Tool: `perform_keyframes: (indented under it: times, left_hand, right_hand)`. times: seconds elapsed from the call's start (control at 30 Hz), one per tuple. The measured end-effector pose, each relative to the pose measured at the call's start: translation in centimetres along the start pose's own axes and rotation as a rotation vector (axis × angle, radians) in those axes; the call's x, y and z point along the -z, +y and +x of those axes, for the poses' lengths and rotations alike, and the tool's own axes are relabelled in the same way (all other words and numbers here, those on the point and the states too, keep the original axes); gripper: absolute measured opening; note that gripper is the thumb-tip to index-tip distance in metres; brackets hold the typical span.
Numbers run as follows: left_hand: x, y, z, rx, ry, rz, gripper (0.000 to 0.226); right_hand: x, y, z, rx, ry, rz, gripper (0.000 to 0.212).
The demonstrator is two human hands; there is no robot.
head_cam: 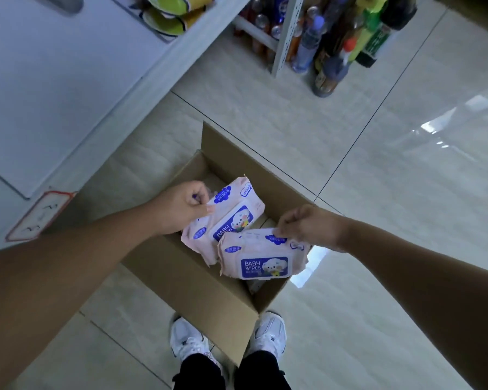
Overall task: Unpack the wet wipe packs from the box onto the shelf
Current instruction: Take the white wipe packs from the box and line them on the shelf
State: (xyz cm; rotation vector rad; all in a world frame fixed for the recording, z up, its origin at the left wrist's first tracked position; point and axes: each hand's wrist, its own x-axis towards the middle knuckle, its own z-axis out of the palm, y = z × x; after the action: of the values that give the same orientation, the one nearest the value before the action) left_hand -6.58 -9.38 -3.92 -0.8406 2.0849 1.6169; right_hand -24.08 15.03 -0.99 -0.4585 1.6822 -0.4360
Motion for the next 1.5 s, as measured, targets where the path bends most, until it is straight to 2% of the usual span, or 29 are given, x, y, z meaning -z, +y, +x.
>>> perform_keyframes:
  times: [0.1, 0.3, 0.67, 0.93, 1.0, 1.13, 1.23, 1.5]
  left_hand:
    - [1.0, 3.0, -2.2, -0.007, -0.043, -0.037, 0.02]
    - [4.1, 10.9, -6.9, -0.007, -0.036, 0.01, 0.02]
    - [12.7, 31.3, -22.7, -0.139, -0.006, 0.159, 0.017]
    - [18.9, 44.1, -35.8, -0.26, 0.143, 0.308, 0.018]
    - [20.6, 46.6, -39.7, -0.294, 0.204, 0.338, 0.018]
    - [23.9, 49.0, -46.9, -0.284, 0.288, 0.352, 0.021]
    - [26.1, 49.2, -52.0, -0.261, 0.352, 0.357, 0.022]
    - [31.9, 45.2, -62.4, -0.213, 0.527, 0.386, 0.02]
  right_hand:
    - [0.8, -1.8, -3.0, 0.045, -0.026, 0.103, 0.024]
    - [3.5, -7.4, -10.1, 0.099, -0.022, 0.09, 0.027]
    - [10.3, -22.1, -30.5, 0.237, 0.057, 0.036, 0.016]
    - [12.3, -34.1, -45.3, 0.412, 0.147, -0.054, 0.018]
    - [12.1, -37.1, -48.2, 0.46, 0.15, -0.089, 0.025]
    - [10.5, -42.1, -52.4, 0.602, 0.117, -0.143, 0.027]
    - [8.2, -46.2, -54.3, 0.668, 0.096, -0.207, 0.02]
    - [0.4, -56.5, -55.6, 0.763, -0.01, -0.314, 0.02]
